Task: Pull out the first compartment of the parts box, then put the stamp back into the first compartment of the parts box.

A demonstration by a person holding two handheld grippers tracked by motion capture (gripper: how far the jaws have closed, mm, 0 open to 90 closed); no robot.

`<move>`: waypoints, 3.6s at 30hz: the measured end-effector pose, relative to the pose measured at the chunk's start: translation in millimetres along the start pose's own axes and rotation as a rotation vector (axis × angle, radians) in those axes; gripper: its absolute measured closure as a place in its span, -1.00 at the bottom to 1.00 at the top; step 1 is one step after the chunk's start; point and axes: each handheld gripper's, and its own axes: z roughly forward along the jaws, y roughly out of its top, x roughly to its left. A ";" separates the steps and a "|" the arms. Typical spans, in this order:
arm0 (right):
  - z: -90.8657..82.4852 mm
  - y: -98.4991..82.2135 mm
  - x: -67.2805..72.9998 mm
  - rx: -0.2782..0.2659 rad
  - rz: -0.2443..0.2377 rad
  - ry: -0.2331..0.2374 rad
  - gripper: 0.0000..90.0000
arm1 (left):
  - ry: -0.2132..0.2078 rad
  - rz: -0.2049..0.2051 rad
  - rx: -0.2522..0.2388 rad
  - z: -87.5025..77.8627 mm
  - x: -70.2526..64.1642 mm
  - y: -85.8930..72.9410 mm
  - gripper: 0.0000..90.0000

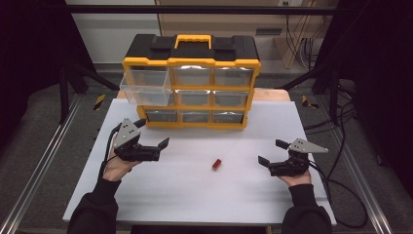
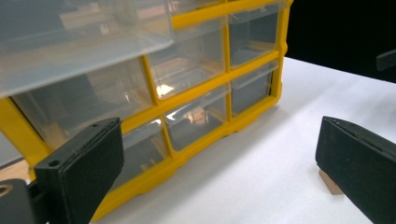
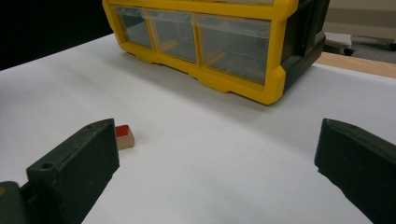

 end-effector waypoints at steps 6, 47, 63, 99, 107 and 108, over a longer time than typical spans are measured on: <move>0.0 -0.1 0.0 0.002 -0.001 0.000 -0.99 | -0.023 -0.018 0.022 3.9 -4.3 -4.5 -0.98; 1.9 -1.2 0.7 0.013 0.002 0.005 -0.99 | -0.147 -0.061 0.102 35.7 -31.7 -24.5 -0.98; 2.6 -1.6 0.5 0.010 0.002 0.005 -0.99 | -0.217 -0.100 0.133 48.1 -48.3 -25.8 -0.99; 2.3 -2.3 1.0 0.015 0.004 0.009 -0.99 | -0.213 -0.066 0.197 81.4 -83.7 -21.0 -0.98; 2.5 -2.3 1.0 0.015 0.006 0.009 -0.99 | -0.222 -0.059 0.227 96.8 -92.8 -24.7 -0.98; 2.5 -2.4 1.1 0.015 0.005 0.009 -0.99 | -0.222 -0.057 0.232 98.7 -93.8 -25.5 -0.98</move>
